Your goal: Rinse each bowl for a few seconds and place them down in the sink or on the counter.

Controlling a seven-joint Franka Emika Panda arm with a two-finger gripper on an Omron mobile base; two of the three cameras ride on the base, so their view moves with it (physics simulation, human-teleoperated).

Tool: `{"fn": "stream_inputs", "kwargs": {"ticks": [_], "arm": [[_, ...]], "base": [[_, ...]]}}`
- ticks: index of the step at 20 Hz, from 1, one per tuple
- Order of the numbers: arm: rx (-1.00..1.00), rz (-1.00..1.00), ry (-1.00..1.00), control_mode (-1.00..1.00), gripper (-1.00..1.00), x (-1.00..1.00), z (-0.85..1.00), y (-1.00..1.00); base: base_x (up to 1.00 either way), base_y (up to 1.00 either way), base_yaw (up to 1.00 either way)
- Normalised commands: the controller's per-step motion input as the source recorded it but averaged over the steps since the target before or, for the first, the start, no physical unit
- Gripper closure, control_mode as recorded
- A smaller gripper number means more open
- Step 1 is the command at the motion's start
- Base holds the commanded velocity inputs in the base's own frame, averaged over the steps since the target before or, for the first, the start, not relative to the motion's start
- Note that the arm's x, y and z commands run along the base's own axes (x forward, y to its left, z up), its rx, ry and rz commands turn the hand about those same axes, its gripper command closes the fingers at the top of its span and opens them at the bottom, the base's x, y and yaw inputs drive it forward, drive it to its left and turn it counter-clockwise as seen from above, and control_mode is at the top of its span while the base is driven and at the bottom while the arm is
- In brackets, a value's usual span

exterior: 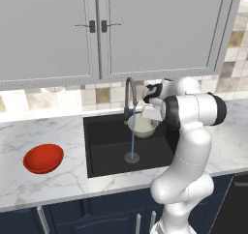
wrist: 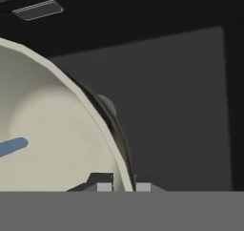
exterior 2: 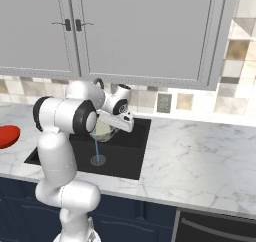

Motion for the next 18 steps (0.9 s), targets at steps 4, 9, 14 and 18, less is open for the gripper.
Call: {"fn": "stream_inputs", "kwargs": {"ticks": [4, 9, 14, 18], "arm": [[0.00, 0.09, -0.03, -1.00, 1.00, 0.00, 0.01, -0.13], [0.00, 0.08, -0.05, -1.00, 1.00, 0.00, 0.05, -0.20], [0.00, 0.06, -0.05, -1.00, 1.00, 0.00, 0.02, -0.22], [0.03, -0.02, -0.03, -1.00, 1.00, 0.00, 0.03, -0.35]], "base": [[0.00, 0.00, 0.00], [0.00, 0.00, 0.00], [0.00, 0.00, 0.00], [0.00, 0.00, 0.00]]}}
